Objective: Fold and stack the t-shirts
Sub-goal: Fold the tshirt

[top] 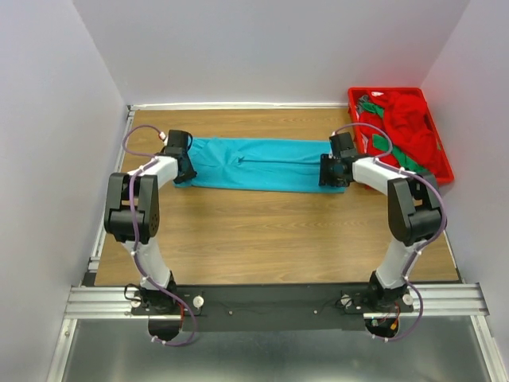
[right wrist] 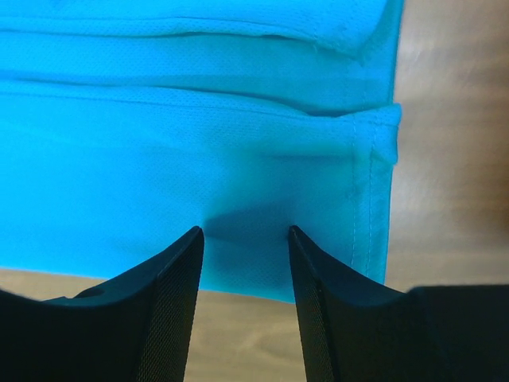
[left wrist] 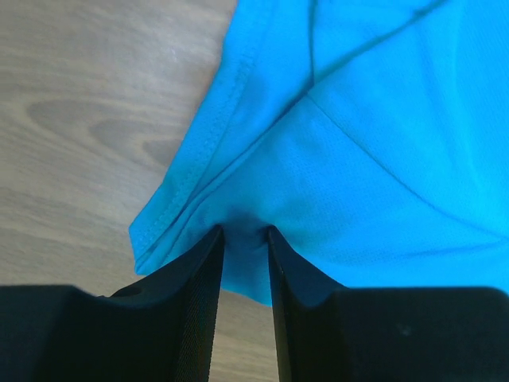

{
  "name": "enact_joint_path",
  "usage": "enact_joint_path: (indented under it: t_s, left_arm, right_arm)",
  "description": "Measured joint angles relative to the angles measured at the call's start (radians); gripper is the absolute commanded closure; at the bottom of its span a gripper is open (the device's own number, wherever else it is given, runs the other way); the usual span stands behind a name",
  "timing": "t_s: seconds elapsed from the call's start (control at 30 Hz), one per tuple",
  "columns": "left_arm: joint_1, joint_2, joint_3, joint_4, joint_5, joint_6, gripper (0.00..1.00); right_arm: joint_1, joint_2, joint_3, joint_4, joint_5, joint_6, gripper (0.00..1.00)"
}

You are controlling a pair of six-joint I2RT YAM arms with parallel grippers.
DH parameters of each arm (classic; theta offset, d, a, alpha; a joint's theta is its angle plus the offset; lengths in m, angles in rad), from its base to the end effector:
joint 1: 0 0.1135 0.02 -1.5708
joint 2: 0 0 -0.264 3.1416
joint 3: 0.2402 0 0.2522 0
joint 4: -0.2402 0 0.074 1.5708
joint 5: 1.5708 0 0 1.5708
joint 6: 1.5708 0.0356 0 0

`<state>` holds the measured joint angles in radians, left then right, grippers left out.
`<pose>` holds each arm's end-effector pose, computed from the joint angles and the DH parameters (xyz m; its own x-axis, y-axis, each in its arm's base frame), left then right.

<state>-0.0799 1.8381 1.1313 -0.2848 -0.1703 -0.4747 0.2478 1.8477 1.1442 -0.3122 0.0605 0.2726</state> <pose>0.3740 -0.0239 0.1634 -0.7357 -0.3930 -0.5517 -0.3936 0.9109 -0.1240 0.3646 0.0900 0.1616 -0.8511 0.0619 -0.5214 0.0158 0.9956 0.0924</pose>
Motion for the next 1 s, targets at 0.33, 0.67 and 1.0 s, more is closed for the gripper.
enact_joint_path:
  t_s: [0.33,0.67,1.0]
  left_arm:
    - [0.050,0.224,0.344,-0.128,-0.041,0.111,0.62]
    - [0.042,0.477,0.746,-0.246,-0.080,0.166,0.62]
    - [-0.034,0.447,0.772,-0.291,-0.086,0.155,0.60]
  right_arm:
    - [0.117,-0.201,-0.204,-0.142,-0.151,0.050,0.42]
    - [0.624,-0.345,-0.349,-0.303,-0.272,0.269,0.41]
    - [0.880,-0.272,-0.068,-0.383,-0.242,0.343,0.37]
